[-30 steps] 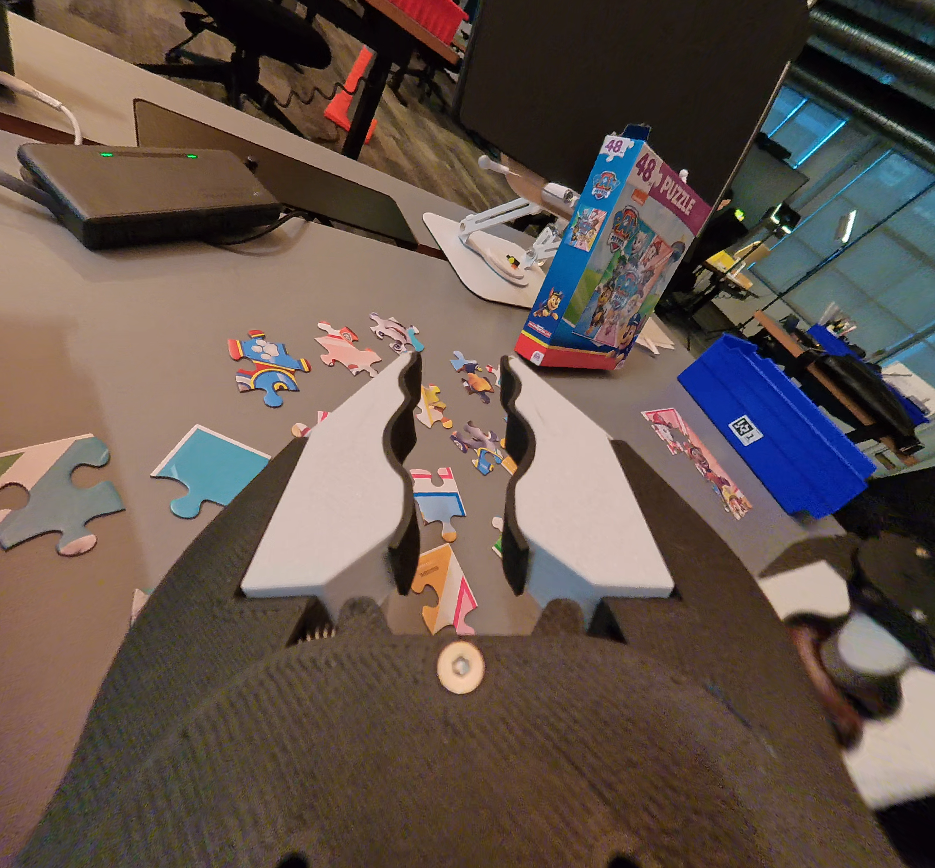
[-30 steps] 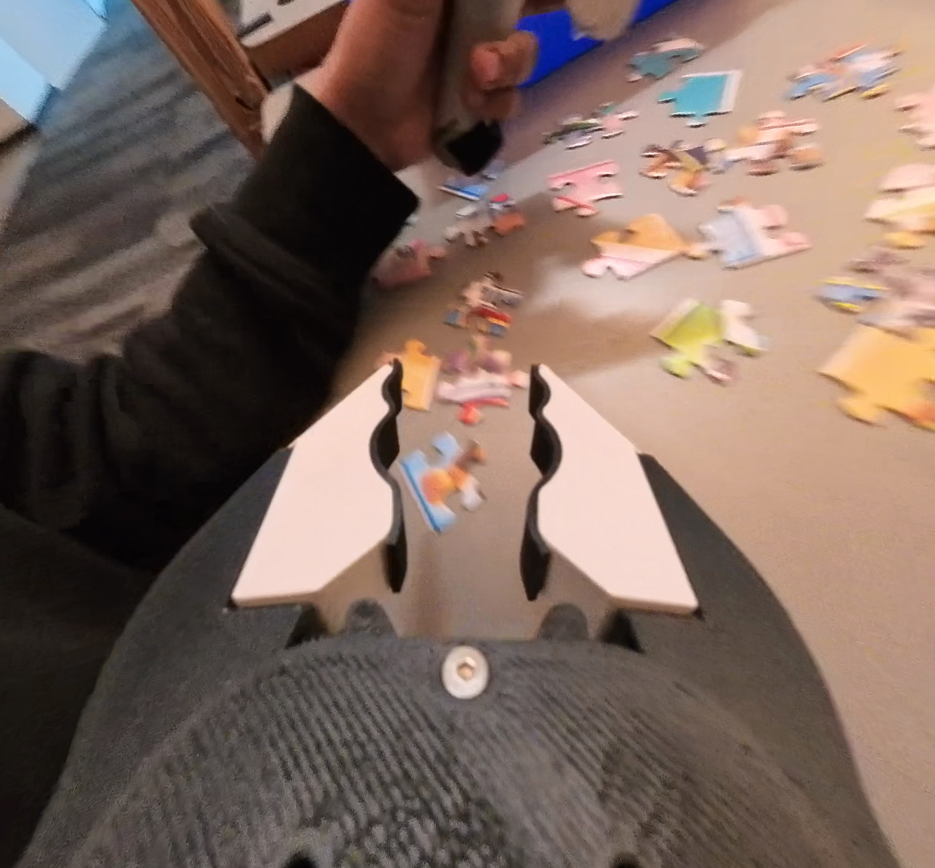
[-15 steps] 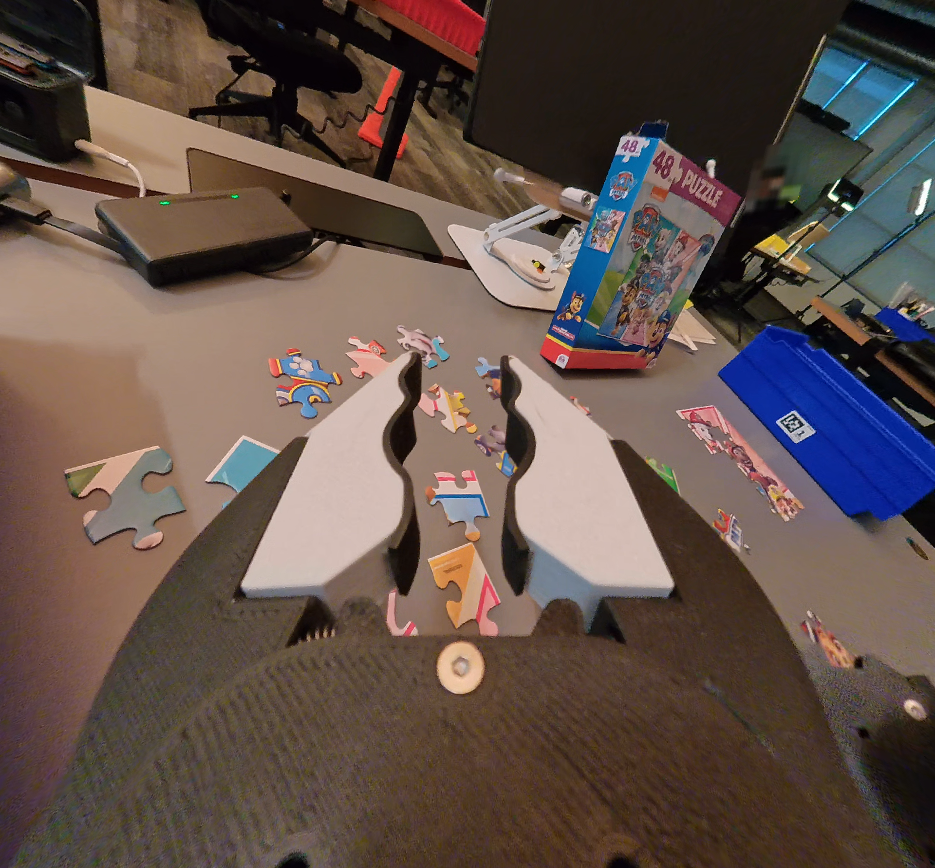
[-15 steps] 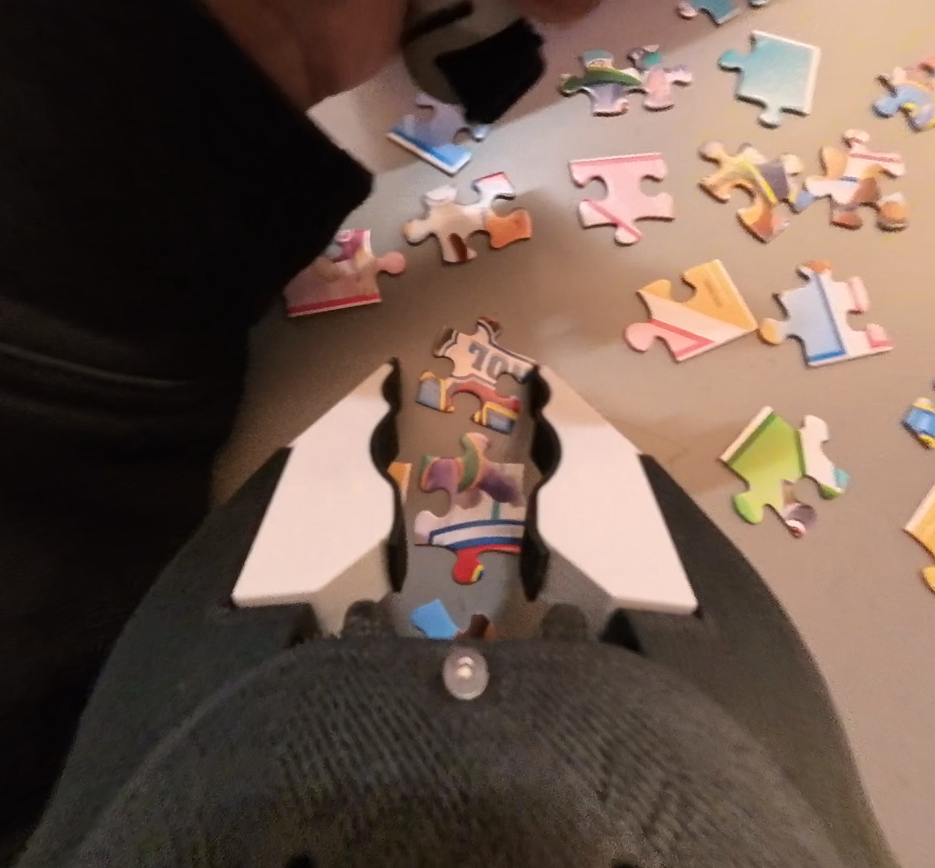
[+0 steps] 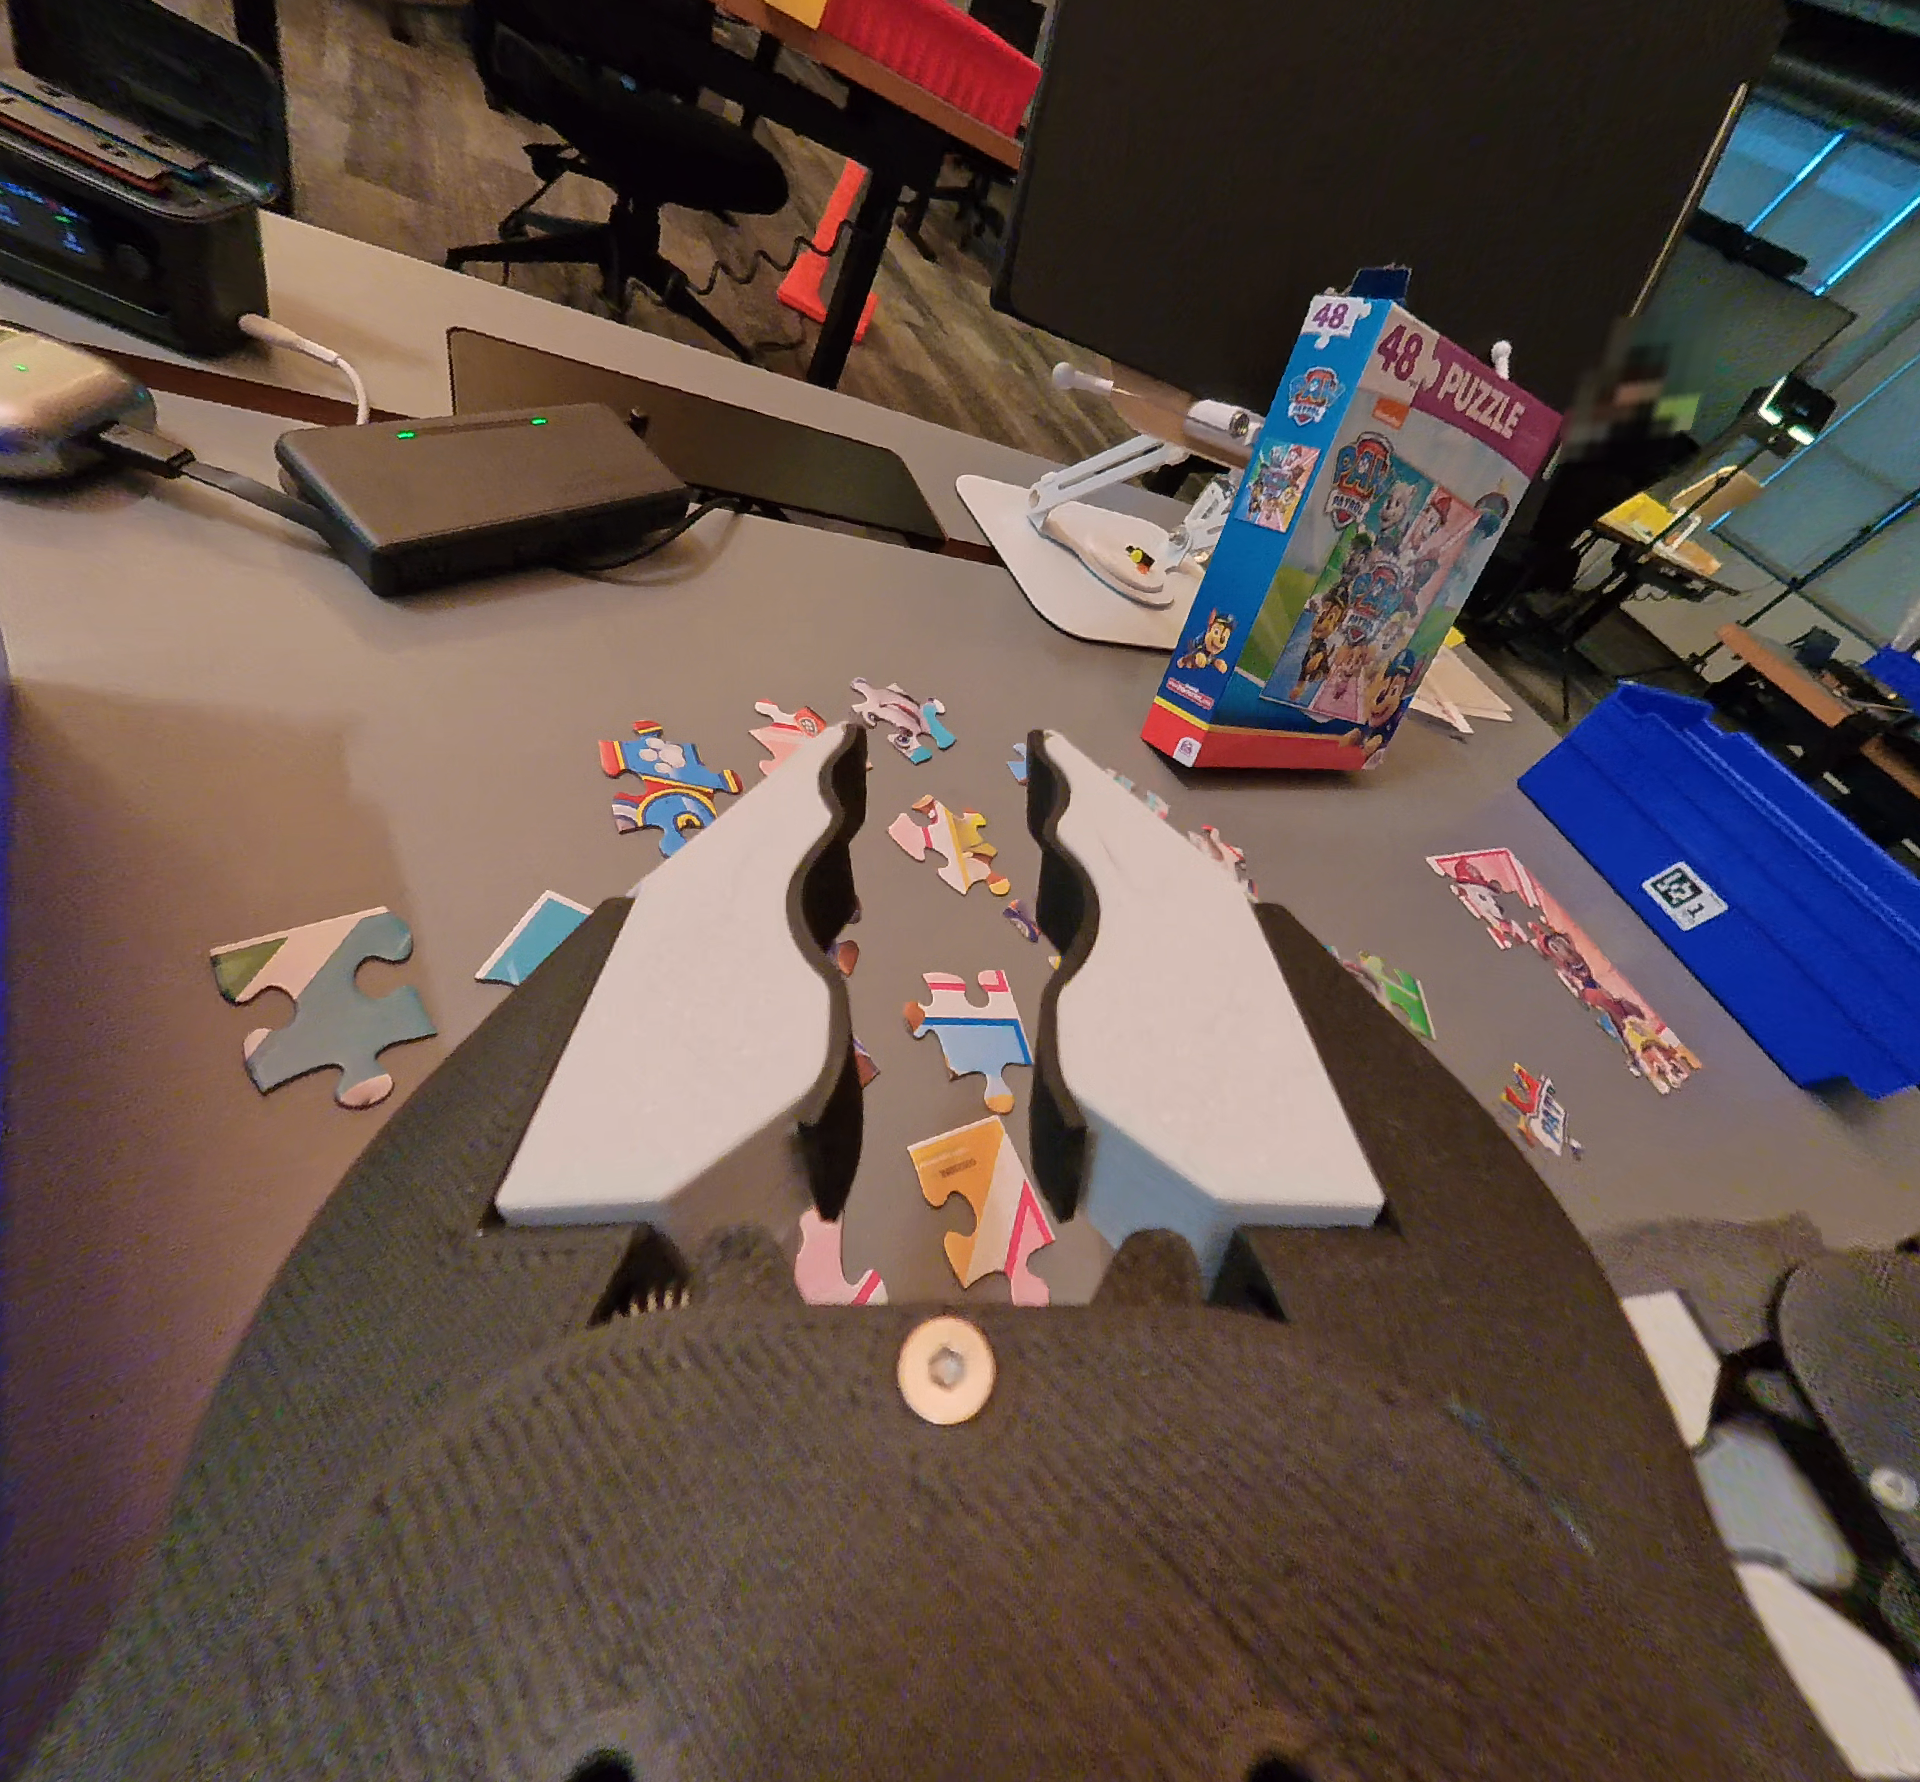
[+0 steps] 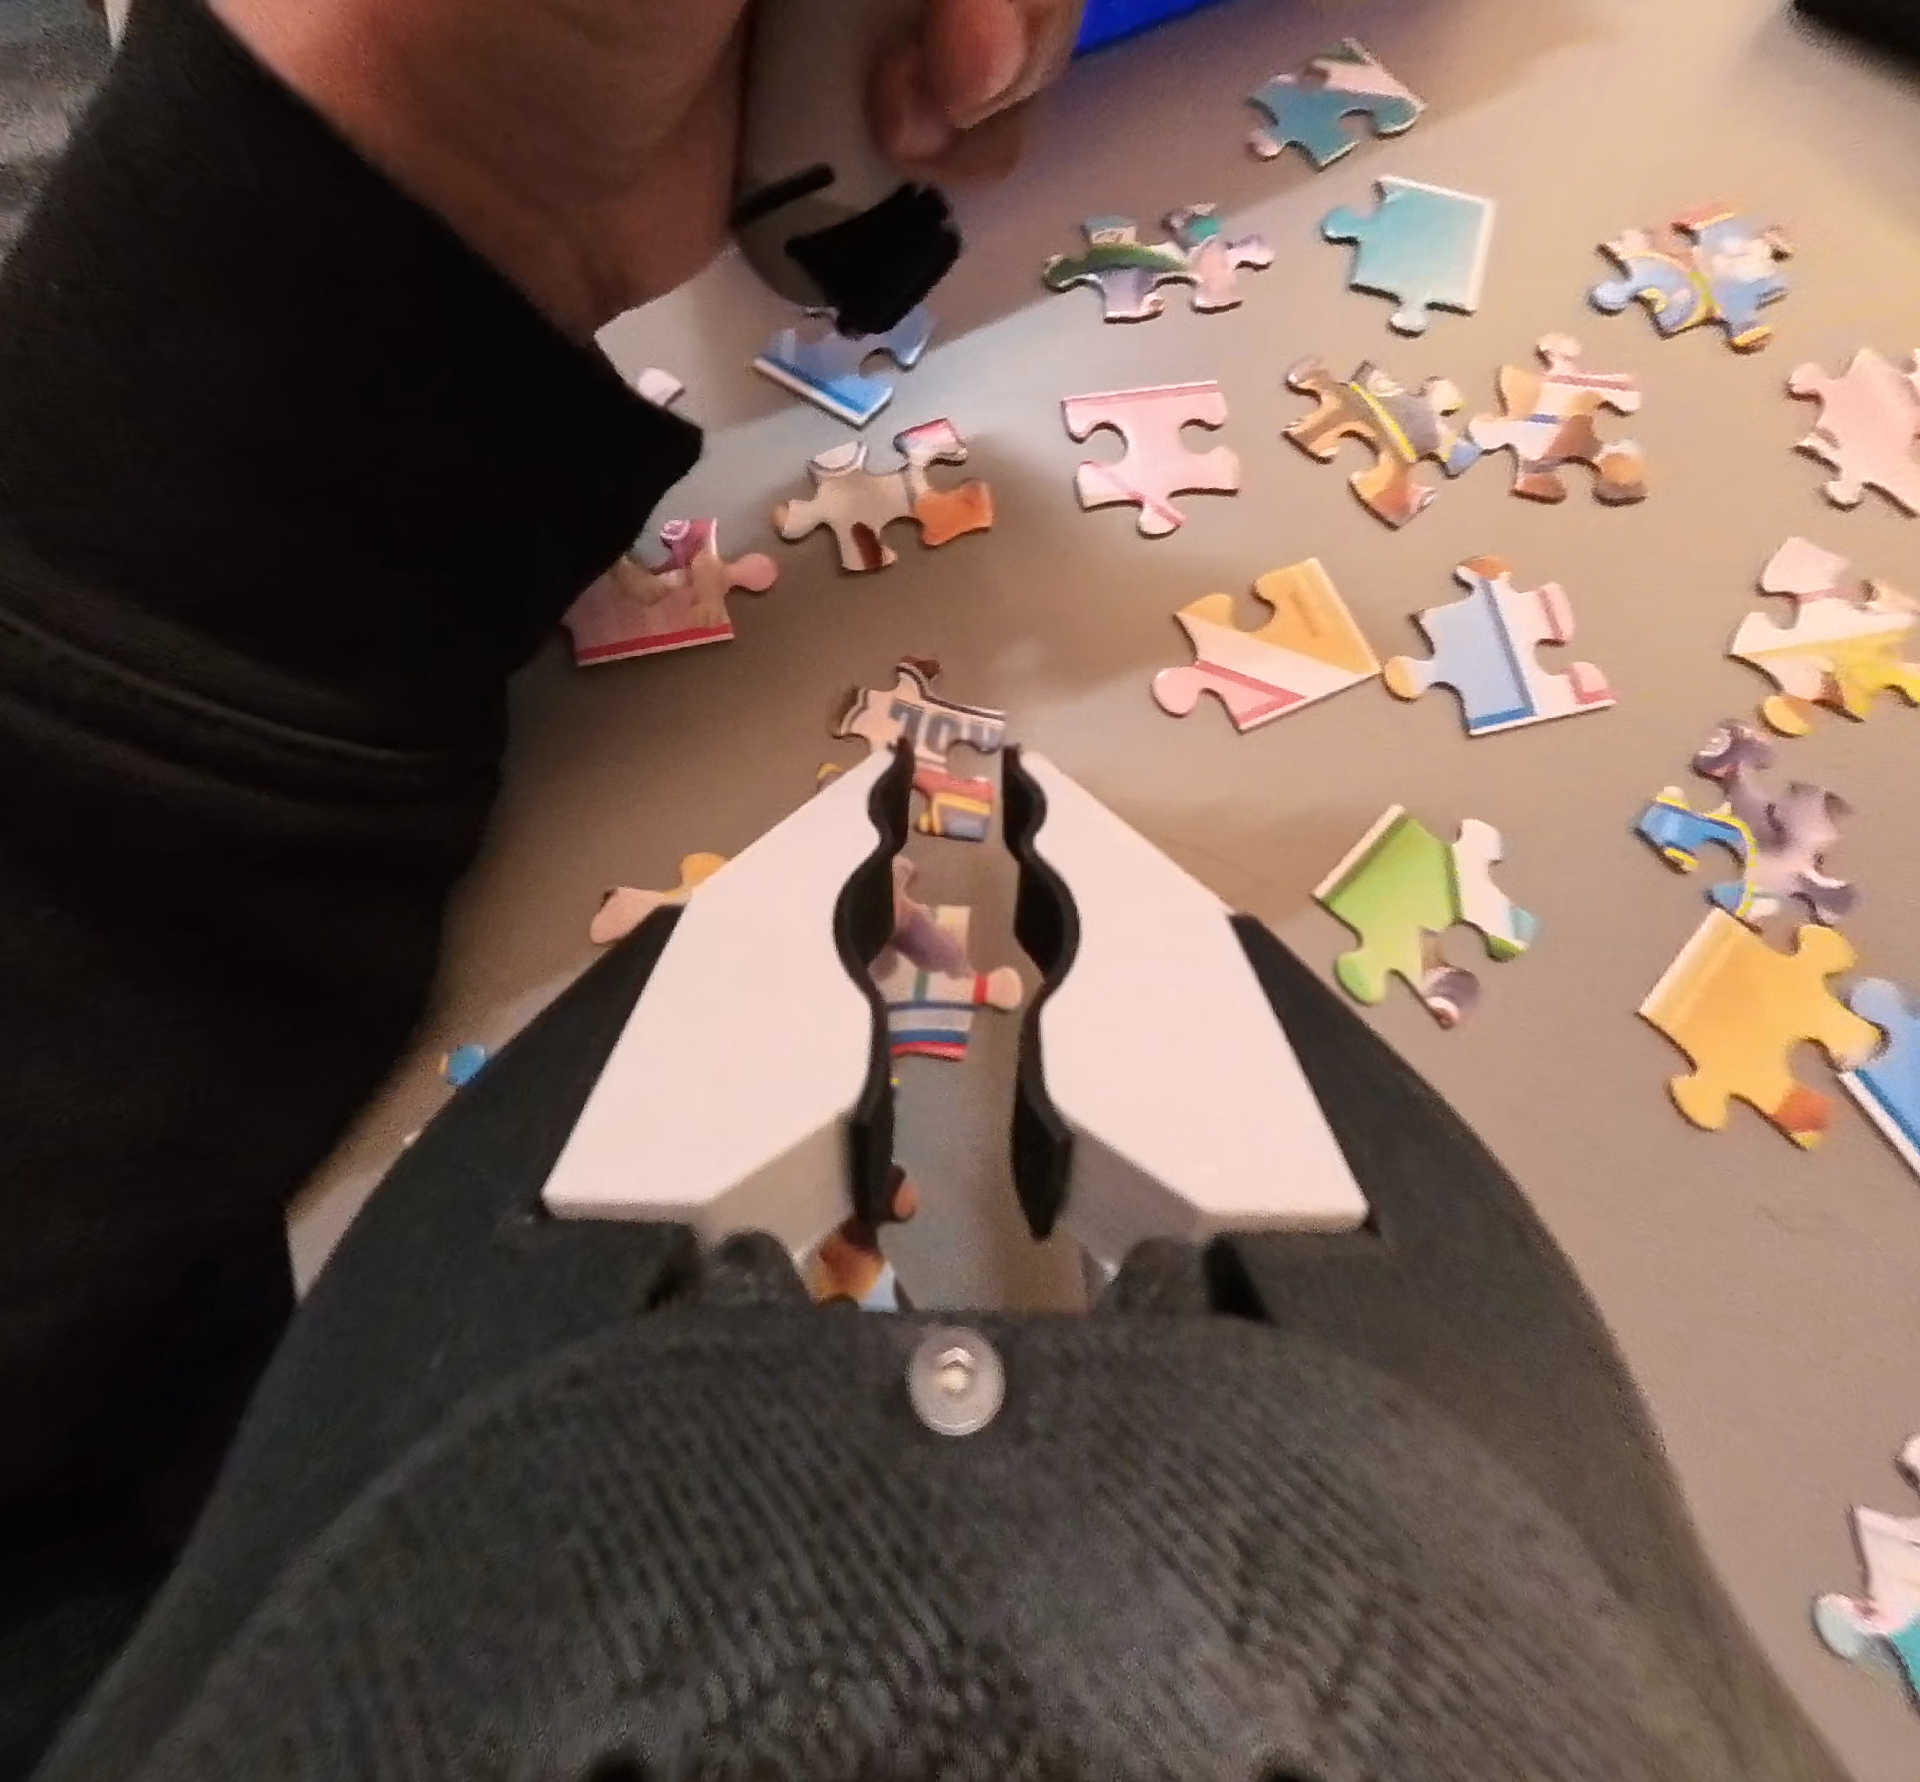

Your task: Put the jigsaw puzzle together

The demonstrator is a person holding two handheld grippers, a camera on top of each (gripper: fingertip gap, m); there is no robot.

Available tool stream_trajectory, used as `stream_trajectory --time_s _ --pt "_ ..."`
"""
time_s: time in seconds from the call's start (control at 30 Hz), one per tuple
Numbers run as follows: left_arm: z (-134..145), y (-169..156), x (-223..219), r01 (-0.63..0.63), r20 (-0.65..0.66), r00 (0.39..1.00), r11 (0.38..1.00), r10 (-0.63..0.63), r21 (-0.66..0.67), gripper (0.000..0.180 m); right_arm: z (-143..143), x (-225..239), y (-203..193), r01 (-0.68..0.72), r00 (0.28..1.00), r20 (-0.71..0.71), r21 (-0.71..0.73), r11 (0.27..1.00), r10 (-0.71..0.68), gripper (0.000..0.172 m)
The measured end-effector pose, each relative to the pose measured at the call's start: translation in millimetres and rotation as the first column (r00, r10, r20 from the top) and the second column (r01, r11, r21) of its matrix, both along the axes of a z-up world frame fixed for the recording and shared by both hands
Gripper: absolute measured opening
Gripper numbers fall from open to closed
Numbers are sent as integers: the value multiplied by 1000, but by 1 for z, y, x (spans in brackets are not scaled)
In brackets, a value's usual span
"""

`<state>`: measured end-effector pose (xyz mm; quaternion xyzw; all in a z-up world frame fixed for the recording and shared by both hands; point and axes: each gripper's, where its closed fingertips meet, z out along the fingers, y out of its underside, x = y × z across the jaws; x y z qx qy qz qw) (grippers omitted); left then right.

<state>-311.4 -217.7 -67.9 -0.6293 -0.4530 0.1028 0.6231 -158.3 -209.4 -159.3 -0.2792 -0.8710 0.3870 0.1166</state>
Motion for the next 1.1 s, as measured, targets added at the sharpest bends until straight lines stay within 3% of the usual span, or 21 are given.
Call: stream_trajectory --time_s 0.13,0.27,0.73,0.93,1.1 --pt "-5 0 -1 -6 5 1000 999 6 -31 29 -7 10 -15 -32 994 102 -62 998 38 34" --pt "-6 -1 -1 -10 10 1000 1000 10 -28 29 -30 8 -17 -16 997 81 60 998 11 37" --pt "-3 -1 0 -2 2 1000 1000 3 -14 29 -31 2 -9 -29 999 49 137 990 22 15" --pt "-3 0 0 2 3 1000 1000 -2 -12 29 -31 -21 35 76 997 1 228 971 -79 4" --pt "-3 1 0 3 2 1000 1000 -3 -17 29 -32 -28 93 176 977 73 253 951 -200 5"
